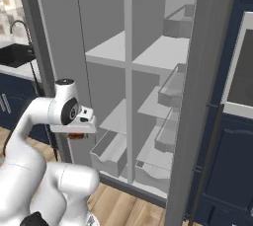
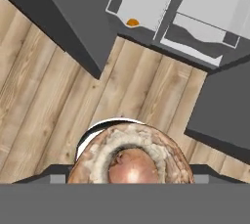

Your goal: Take the mushroom and orange from the fridge shelf and place them in the freezer drawer to begin freezing them.

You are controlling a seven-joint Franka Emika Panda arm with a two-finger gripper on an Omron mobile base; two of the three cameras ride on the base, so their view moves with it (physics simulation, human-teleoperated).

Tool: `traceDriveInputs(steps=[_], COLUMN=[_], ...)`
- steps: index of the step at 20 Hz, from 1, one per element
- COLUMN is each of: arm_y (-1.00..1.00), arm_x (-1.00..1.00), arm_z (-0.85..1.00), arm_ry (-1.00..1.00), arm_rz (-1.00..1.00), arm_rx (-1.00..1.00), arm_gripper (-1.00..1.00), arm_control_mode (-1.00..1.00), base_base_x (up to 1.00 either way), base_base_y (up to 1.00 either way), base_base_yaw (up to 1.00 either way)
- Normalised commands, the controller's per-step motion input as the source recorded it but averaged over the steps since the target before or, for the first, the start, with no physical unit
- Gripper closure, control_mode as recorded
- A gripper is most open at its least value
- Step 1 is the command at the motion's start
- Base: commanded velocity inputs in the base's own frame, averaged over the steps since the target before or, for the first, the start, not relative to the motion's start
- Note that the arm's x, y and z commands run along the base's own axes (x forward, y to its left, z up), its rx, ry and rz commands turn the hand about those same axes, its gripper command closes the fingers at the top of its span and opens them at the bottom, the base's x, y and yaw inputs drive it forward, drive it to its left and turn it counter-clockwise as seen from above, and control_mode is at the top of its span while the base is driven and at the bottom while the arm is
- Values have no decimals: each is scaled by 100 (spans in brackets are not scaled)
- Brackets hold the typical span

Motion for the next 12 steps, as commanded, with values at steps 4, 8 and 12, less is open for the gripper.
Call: traceDriveInputs(steps=[4, 8, 12], arm_y=[0, -3, -5], arm_x=[76, 74, 66], arm_z=[-55, -51, -68], arm_ry=[15, 13, 10], arm_rz=[13, 13, 14], arm_rx=[0, 3, 3], arm_gripper=[100, 100, 100], arm_control_mode=[-100, -100, -100], base_base_x=[0, 0, 0], base_base_y=[0, 0, 0], base_base_yaw=[0, 0, 0])
